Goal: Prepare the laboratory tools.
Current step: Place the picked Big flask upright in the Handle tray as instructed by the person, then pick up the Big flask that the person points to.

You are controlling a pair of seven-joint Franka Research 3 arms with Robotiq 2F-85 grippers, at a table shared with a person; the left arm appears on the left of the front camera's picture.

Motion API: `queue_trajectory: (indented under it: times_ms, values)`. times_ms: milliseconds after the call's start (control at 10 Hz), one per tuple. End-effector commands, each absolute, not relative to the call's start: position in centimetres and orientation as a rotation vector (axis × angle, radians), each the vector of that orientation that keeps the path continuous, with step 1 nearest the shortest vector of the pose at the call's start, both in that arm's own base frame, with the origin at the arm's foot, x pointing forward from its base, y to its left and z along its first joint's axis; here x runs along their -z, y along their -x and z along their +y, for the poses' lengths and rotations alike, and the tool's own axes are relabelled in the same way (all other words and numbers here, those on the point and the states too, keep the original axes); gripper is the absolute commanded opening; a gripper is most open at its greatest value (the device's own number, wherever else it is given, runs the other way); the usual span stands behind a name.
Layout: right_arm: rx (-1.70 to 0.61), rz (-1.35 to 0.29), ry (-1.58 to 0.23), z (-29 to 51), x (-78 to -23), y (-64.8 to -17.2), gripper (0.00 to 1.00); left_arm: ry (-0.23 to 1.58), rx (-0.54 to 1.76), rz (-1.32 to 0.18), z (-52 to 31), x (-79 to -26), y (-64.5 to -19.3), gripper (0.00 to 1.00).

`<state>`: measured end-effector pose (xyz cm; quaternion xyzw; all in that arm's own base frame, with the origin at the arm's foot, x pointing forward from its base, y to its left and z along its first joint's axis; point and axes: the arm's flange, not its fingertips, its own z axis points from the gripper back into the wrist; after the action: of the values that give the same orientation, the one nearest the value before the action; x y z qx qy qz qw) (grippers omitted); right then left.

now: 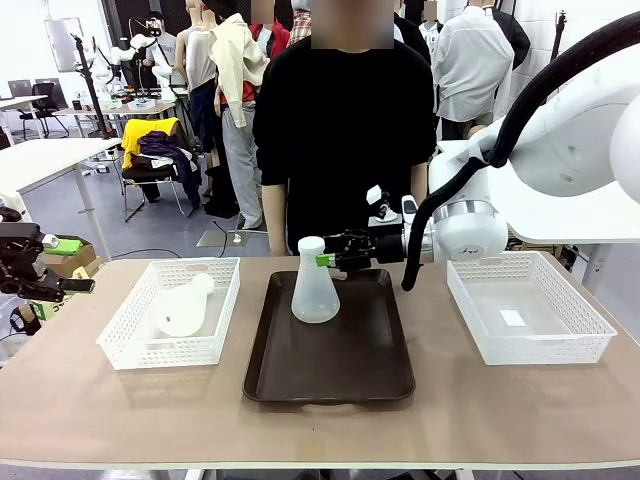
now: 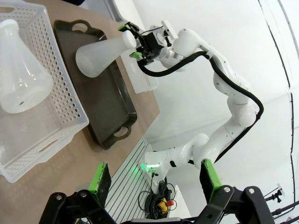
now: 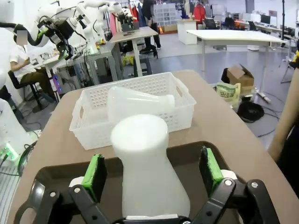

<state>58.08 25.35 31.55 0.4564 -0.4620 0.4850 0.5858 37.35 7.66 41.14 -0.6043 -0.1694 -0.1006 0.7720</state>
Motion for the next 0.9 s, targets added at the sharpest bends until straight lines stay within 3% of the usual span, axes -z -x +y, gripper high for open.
queue_trajectory:
  times_ms: [0,800]
  values:
    - [-1.158,-1.056,-1.023,25.5,-33.4,-56.6,1.0,1.326,0.217,-0.381,7.7,-41.3,-37.4,1.0]
    - [-1.145,-1.084,-1.044,25.3,-32.7,-57.8,1.0,1.326,0.217,-0.381,7.7,-41.3,-37.4,1.0]
